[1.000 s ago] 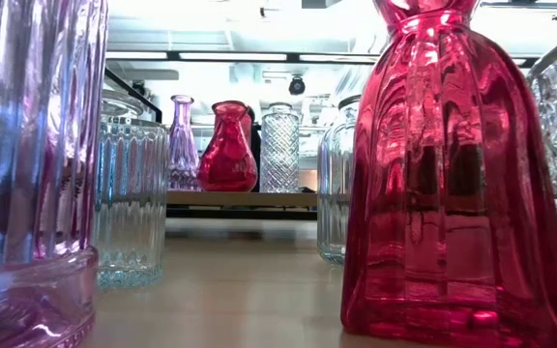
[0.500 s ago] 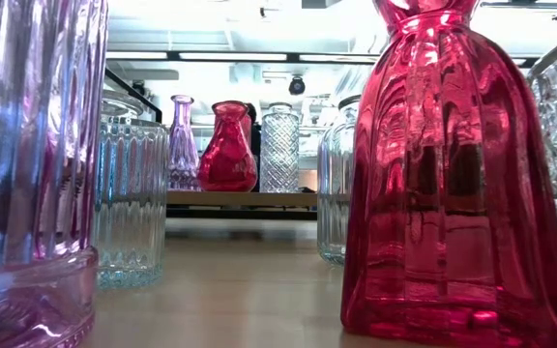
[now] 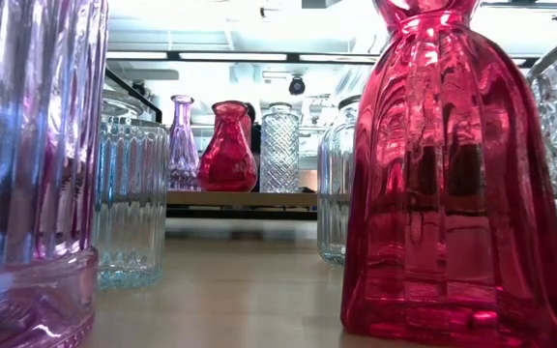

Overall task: Sort vases onto shelf
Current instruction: Put the pink vase aligned with the other pink vase on the shelf

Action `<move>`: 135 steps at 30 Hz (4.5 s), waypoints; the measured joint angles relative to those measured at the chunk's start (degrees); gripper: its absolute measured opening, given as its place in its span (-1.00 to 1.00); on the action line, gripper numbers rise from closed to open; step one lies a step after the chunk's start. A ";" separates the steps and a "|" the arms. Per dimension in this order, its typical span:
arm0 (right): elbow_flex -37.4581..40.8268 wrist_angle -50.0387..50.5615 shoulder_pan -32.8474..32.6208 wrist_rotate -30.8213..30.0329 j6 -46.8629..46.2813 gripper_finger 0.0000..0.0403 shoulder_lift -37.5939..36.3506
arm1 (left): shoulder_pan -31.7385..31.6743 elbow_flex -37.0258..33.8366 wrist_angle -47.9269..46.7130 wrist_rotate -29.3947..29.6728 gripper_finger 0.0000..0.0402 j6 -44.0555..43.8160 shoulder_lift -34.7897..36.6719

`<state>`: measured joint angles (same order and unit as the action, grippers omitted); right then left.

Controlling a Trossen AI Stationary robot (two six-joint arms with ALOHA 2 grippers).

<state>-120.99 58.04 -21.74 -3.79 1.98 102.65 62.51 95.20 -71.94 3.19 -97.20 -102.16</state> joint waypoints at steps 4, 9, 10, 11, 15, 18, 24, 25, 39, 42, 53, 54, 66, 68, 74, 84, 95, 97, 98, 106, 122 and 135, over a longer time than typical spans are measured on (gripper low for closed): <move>0.00 0.00 -1.28 -0.50 -0.33 -0.92 0.00 | 1.98 0.01 -3.72 -0.67 0.02 1.57 -0.26; 0.02 0.11 -2.36 -0.61 -0.52 -0.92 0.00 | 2.07 0.04 -16.46 -0.38 0.02 1.37 -0.20; 0.02 0.09 -2.42 -0.63 -0.59 -0.92 0.00 | 1.94 0.03 -18.56 0.17 0.02 0.48 -0.17; 0.02 0.11 -2.42 -0.65 -0.61 -0.92 0.00 | 1.78 -0.02 -18.63 1.02 0.01 -0.04 0.06; 0.03 0.10 -2.38 -2.07 -1.31 -0.92 0.00 | 0.68 0.02 -15.73 3.98 0.01 -1.13 1.43; 0.04 0.07 -2.34 -2.10 -1.31 -0.92 0.00 | -0.04 0.02 -15.20 5.41 0.01 -1.19 1.74; 0.04 0.00 -2.36 -2.10 -0.90 -0.92 0.00 | -2.15 0.01 -18.27 6.83 0.01 0.25 6.26; 0.04 0.00 -2.36 -2.10 -0.90 -0.92 0.00 | -2.43 0.00 -18.10 8.11 0.01 0.41 7.67; 0.04 0.00 -2.69 -4.84 -2.18 -0.92 0.00 | -4.79 -15.86 -13.85 16.68 0.01 -2.59 29.31; 0.04 0.29 -2.69 -4.83 -3.25 -0.92 0.00 | -4.80 -22.60 -3.74 14.28 0.01 -2.48 32.36; 0.07 2.97 -2.64 -5.00 -3.19 -0.92 0.00 | -4.36 -32.76 14.60 1.41 0.01 -1.25 28.94; 0.07 2.97 -2.64 -5.01 -3.19 -0.92 0.00 | -4.38 -32.76 15.05 1.20 0.01 -1.33 28.63; 0.07 3.42 -2.64 -4.93 -1.97 -0.92 0.00 | -4.36 -32.81 16.71 -4.45 0.01 -1.27 23.72; 0.07 3.70 -2.64 -4.79 -1.96 -0.92 0.00 | -4.36 -32.81 16.76 -4.45 0.01 -1.19 22.92; 0.07 3.93 -2.64 -4.62 -1.95 -0.92 0.00 | -4.36 -32.81 16.27 -4.47 0.01 -1.09 20.82; 0.07 3.93 -2.66 -4.15 -1.53 -0.92 0.00 | -4.34 -34.49 16.04 -5.15 0.01 -1.32 19.05; 0.07 3.96 -2.66 -4.15 -1.73 -0.92 0.00 | -4.45 -34.71 16.08 -5.02 -0.04 -1.23 18.66; 0.07 3.96 -2.66 -4.15 -1.70 -0.92 0.00 | -4.45 -34.73 16.09 -4.97 -0.09 -1.04 18.05; 0.07 3.96 -2.66 -4.15 -1.70 -0.92 0.00 | -4.45 -34.73 16.13 -4.89 -0.13 -0.70 17.65; 0.07 3.98 -2.66 -4.15 -1.70 -0.92 0.00 | -4.47 -34.73 16.73 -4.89 -0.50 1.30 16.21; 0.07 3.86 -2.66 -4.17 -1.53 -0.92 0.00 | -7.78 -34.84 18.19 -5.85 -0.90 3.42 19.29; 0.07 4.28 -2.66 -4.20 -1.53 -0.92 0.00 | -19.13 -32.61 15.45 -5.96 -0.91 16.12 22.64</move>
<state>-120.92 62.33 -24.40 -7.99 0.45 102.65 43.38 62.59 -56.49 -2.77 -81.09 -79.53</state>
